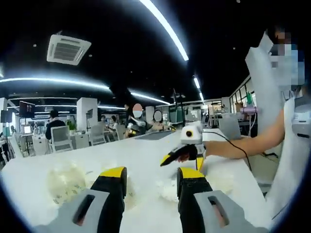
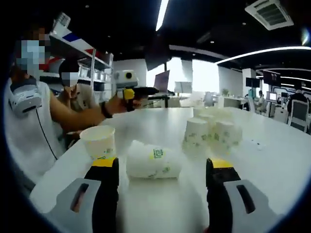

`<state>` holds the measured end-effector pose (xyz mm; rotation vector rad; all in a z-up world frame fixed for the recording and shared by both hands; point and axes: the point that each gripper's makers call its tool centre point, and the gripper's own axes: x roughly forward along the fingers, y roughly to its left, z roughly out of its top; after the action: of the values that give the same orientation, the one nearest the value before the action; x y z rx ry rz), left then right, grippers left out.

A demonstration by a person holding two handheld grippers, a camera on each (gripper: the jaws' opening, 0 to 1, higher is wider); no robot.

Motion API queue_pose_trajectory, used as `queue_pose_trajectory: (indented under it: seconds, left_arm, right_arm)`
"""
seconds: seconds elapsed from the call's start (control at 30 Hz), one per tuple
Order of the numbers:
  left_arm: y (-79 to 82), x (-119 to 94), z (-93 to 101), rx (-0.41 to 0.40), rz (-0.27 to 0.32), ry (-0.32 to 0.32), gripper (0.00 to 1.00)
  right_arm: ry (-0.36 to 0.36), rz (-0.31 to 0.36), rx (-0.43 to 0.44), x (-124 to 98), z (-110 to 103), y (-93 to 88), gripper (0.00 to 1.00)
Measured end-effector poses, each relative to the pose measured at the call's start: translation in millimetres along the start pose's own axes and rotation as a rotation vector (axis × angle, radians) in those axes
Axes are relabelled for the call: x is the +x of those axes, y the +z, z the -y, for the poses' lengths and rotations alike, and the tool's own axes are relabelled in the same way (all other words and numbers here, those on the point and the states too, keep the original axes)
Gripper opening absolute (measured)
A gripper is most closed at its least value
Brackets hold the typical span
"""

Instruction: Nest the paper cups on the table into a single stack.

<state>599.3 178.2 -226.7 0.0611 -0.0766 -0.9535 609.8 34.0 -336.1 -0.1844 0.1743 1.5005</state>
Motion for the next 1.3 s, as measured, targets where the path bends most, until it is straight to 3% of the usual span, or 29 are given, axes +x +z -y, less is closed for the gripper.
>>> queue_pose_trajectory:
  seconds: [0.2, 0.27, 0.4, 0.53, 0.63, 0.7, 0.8, 0.83, 0.9, 1.03, 1.13, 1.3]
  left_arm:
    - [22.0, 29, 10.6, 0.088, 0.018, -0.065, 0.42]
    - [23.2, 37, 15.5, 0.095, 0.010, -0.065, 0.42]
    - [26.1, 38, 52.1, 0.118, 0.036, -0.121, 0.42]
    - [20.3, 42, 62.8, 0.138, 0.030, -0.151, 0.43]
    - [10.7, 48, 55.4, 0.169, 0.002, -0.165, 0.43]
    - [5.8, 54, 46.9, 0.126, -0.005, -0.188, 0.43]
    - [-1.7, 64, 32.6, 0.111, -0.022, -0.182, 0.44]
    - [-6.3, 67, 27.5, 0.124, -0.037, -0.167, 0.44]
    - [-11.9, 72, 22.8, 0.138, -0.038, -0.163, 0.44]
    - [-18.0, 74, 4.2, 0.150, 0.000, -0.096, 0.43]
    - [-22.5, 67, -4.8, 0.173, 0.039, -0.041, 0.39]
    - [-31.1, 63, -6.8, 0.166, 0.046, 0.009, 0.38]
  right_arm:
    - [0.017, -0.007, 0.000, 2, -6, -7.5, 0.67]
    - [0.019, -0.011, 0.002, 0, -7, -9.8, 0.63]
    - [0.015, -0.053, -0.003, -1, -16, -13.7, 0.63]
    - [0.009, -0.056, 0.019, 0, -15, -9.6, 0.63]
    - [0.000, -0.042, 0.049, 2, -9, -5.4, 0.62]
    - [-0.001, -0.037, 0.056, 2, -7, -3.8, 0.62]
    - [-0.010, -0.002, 0.059, -2, 1, 6.8, 0.37]
    - [-0.023, 0.046, 0.073, -2, 4, 16.3, 0.38]
    - [-0.030, 0.046, 0.071, -5, 8, 17.4, 0.39]
    - [-0.050, 0.045, 0.062, -2, 15, 5.5, 0.49]
    - [-0.104, 0.014, 0.006, -2, 23, -5.8, 0.45]
    - [-0.181, -0.018, -0.077, -9, 34, -9.3, 0.33]
